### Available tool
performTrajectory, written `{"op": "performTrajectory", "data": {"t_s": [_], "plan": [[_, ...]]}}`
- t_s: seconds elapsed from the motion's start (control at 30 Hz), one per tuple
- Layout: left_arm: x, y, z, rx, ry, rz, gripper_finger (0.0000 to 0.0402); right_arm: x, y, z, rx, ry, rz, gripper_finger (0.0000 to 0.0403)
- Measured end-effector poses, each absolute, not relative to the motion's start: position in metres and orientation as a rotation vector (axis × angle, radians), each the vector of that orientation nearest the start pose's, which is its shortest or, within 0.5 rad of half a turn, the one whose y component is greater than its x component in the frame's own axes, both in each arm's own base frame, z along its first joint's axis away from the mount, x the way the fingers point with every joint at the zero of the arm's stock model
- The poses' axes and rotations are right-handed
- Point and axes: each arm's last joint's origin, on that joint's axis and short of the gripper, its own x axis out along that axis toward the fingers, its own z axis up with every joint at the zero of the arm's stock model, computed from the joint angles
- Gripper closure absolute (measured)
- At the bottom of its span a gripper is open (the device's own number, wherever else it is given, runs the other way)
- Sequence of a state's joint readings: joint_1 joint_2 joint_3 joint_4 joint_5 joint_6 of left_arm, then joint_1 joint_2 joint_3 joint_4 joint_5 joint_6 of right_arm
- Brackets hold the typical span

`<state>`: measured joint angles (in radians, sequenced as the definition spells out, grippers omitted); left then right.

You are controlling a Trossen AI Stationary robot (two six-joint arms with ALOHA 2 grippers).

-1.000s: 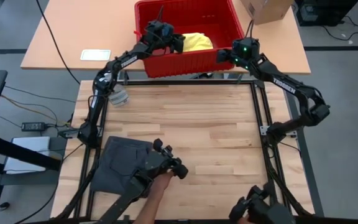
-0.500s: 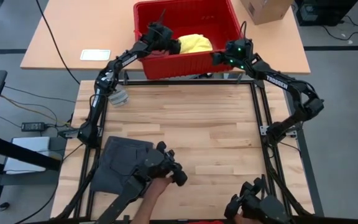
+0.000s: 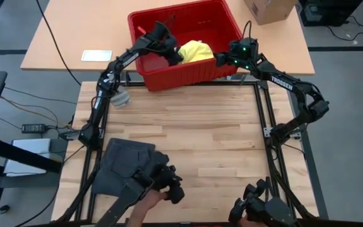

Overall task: Fold Laundry from Bin
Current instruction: Fold the yellow shirt

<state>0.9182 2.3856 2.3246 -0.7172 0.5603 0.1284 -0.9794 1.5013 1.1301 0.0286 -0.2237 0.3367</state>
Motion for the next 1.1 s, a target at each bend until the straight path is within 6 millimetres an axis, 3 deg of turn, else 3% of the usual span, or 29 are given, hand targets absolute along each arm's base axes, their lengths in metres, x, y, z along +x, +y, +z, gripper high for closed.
{"op": "performTrajectory", "data": {"t_s": [0.23,0.5,0.7,0.87,1.0,1.1], "plan": [[0.308,0.4,0.289,-0.389,0.645,0.239,0.026,0.196,-0.28,0.302,0.486,0.175,-0.792,0.0223],[0.316,0.42,0.306,-0.288,0.469,0.455,0.0245,0.195,-0.283,0.303,0.376,0.186,-0.87,0.0223],[0.342,0.421,0.285,-0.261,0.433,0.501,0.0214,0.192,-0.286,0.305,0.281,0.199,-0.916,0.0223],[0.349,0.424,0.273,-0.248,0.448,0.537,0.0208,0.189,-0.289,0.305,0.28,0.2,-0.93,0.0223],[0.354,0.425,0.256,-0.28,0.494,0.552,0.0214,0.187,-0.29,0.305,0.281,0.204,-0.935,0.0223],[0.356,0.423,0.254,-0.278,0.502,0.548,0.0247,0.187,-0.289,0.304,0.284,0.207,-0.925,0.0223]]}}
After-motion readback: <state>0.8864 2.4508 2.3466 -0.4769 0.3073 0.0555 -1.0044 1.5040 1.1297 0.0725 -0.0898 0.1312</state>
